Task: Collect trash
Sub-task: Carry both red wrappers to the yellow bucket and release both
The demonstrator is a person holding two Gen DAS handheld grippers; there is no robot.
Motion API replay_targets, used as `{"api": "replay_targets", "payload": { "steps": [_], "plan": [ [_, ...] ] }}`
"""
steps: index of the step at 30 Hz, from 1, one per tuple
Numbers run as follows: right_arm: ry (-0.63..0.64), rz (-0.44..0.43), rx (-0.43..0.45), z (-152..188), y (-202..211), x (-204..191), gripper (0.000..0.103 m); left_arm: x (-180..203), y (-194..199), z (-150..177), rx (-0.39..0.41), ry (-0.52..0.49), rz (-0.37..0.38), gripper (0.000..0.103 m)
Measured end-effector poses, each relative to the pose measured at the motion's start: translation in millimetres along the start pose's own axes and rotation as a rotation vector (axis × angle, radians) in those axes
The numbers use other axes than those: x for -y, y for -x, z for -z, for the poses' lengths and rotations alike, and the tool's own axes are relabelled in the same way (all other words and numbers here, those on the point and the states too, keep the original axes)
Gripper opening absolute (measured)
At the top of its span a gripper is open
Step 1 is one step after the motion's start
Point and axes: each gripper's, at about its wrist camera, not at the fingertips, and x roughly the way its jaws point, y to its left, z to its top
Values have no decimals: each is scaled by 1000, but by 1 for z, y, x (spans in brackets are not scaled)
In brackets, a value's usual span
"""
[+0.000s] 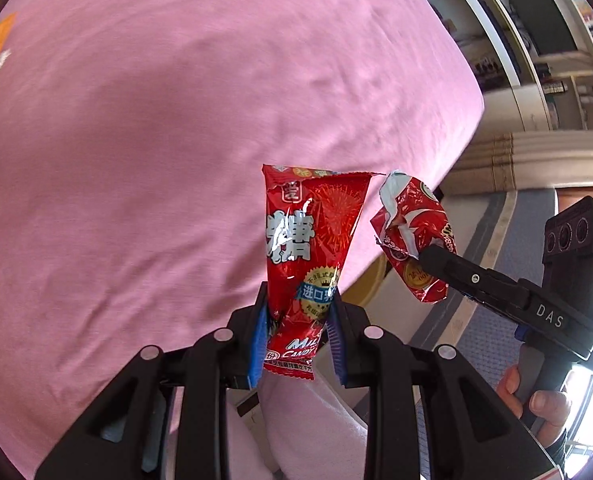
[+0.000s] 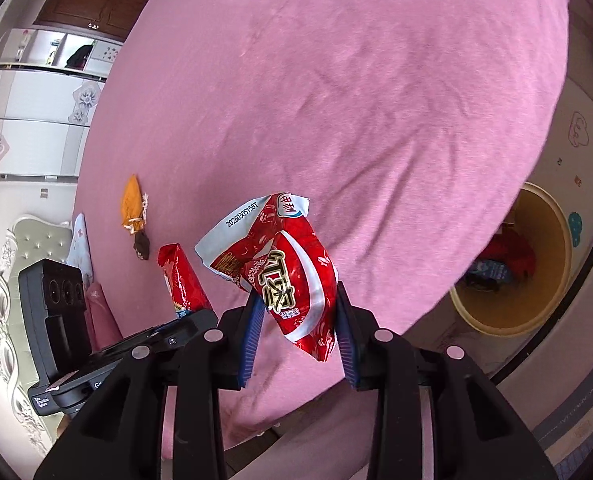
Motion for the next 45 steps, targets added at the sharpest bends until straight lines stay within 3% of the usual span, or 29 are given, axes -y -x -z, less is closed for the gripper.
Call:
{"api": "replay_targets", "payload": {
  "steps": [10,20,29,39,40,41,43,45],
  "plan": [
    [-218,19,80,8,69,152,34,127,-95,-5,-142,-141,8,27],
    [-407,21,76,40,73,264,35,200,-188,11,-290,-269,-26,27],
    [-447,7,29,37,41,310,36,213,-258,19,-369,-271,-85,27],
    [-453,-21,-4,33,21,320,41,208,-281,14,-381,-294,-125,29],
    [-463,-28,-2,34,20,321,44,208,-282,14,-384,-305,-138,33],
    [-479,-36,1,34,20,323,50,208,-282,13,-390,-306,-144,49],
    [-490,-29,0,35,20,326,51,207,-280,12,-397,-298,-132,65],
    [-492,-19,0,35,21,328,51,207,-276,11,-391,-308,-132,65]
  ]
}}
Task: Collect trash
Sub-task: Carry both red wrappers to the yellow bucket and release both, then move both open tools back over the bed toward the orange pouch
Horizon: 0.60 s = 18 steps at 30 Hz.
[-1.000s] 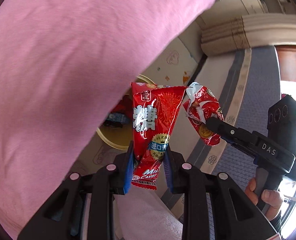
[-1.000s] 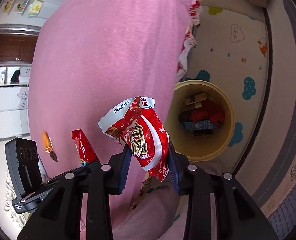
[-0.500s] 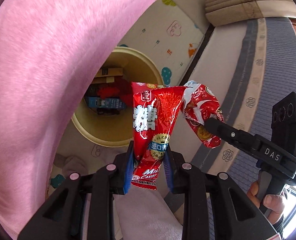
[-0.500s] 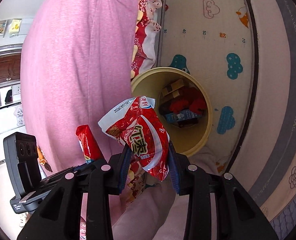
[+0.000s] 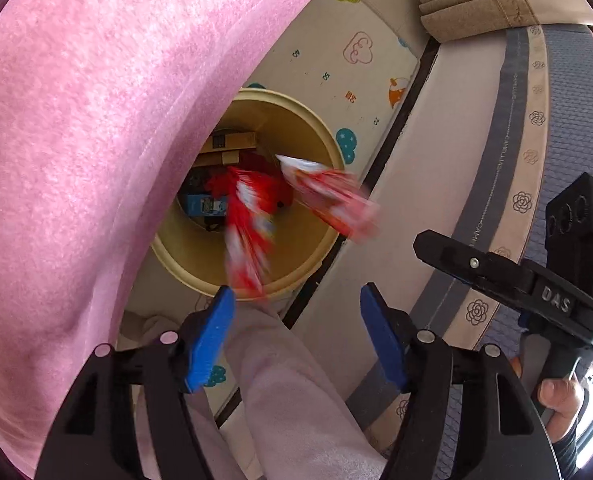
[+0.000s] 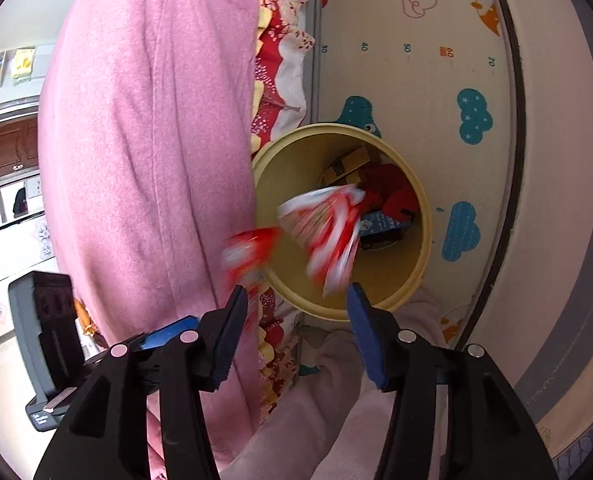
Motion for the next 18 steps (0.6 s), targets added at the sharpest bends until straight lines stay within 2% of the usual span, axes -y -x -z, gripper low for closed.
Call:
{"api": "replay_targets", "payload": {
  "steps": [3,7,18],
  "plan": [
    [-1,11,-2,1,3,1,51,-5,2,2,-4,12,-5,65],
    [3,21,-1,3,9,-2,51,-13,5,4,-9,55,0,75],
    [33,18,33,17,26,-29,51,-8,32,14,53,30,40,75]
  ]
}}
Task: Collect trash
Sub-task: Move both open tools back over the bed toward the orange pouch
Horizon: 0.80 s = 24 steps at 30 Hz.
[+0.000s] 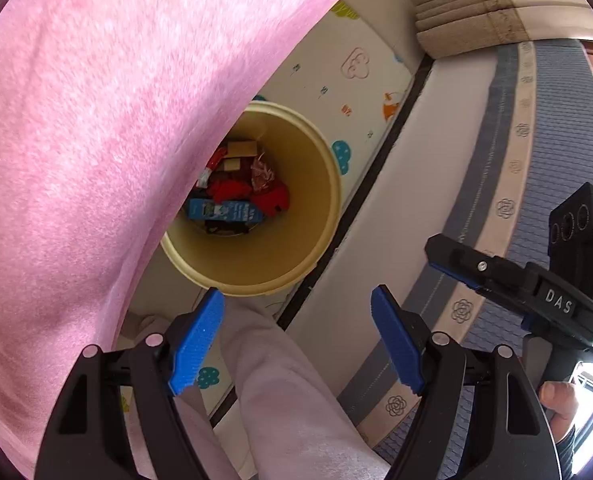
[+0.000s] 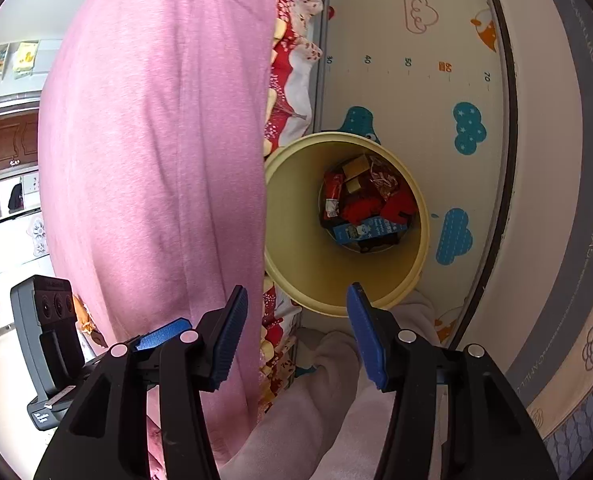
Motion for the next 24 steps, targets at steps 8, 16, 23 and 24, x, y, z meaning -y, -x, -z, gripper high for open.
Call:
{"api": "replay_targets", "payload": {
  "steps": [8,16,23,24],
  "plan": [
    [73,0,13,10,13,-45,51,-10,45,14,82,-2,33,75],
    [240,-3,-12,38,2,-142,51,-70,116,46,200,86,44,75],
    [422,-10,-97,84,-45,-249,51,-168,182,101,321,260,44,75],
    [451,-10,-111,93,-54,-266,51,-186,191,111,341,293,44,75]
  ]
}}
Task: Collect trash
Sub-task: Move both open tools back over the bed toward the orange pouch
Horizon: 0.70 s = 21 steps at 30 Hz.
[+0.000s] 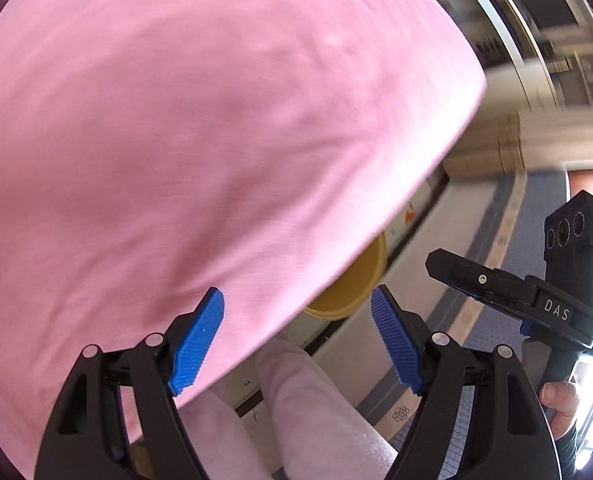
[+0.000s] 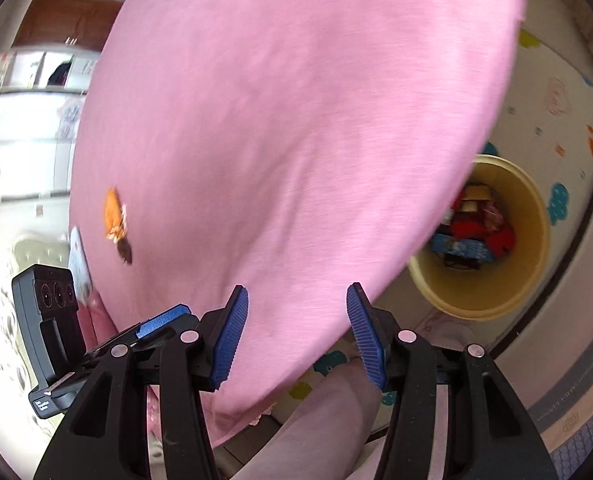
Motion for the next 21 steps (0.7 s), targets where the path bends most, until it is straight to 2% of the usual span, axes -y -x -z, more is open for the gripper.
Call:
{"api": "replay_targets", "payload": {
  "steps": [11,21],
  "plan": [
    [240,-19,-108,14,-88,-170,51,-180,105,22,185,288,8,75],
    [402,-15,-203,-2,-151,-281,53,-287,155,13,302,487,-10,76]
  ]
}}
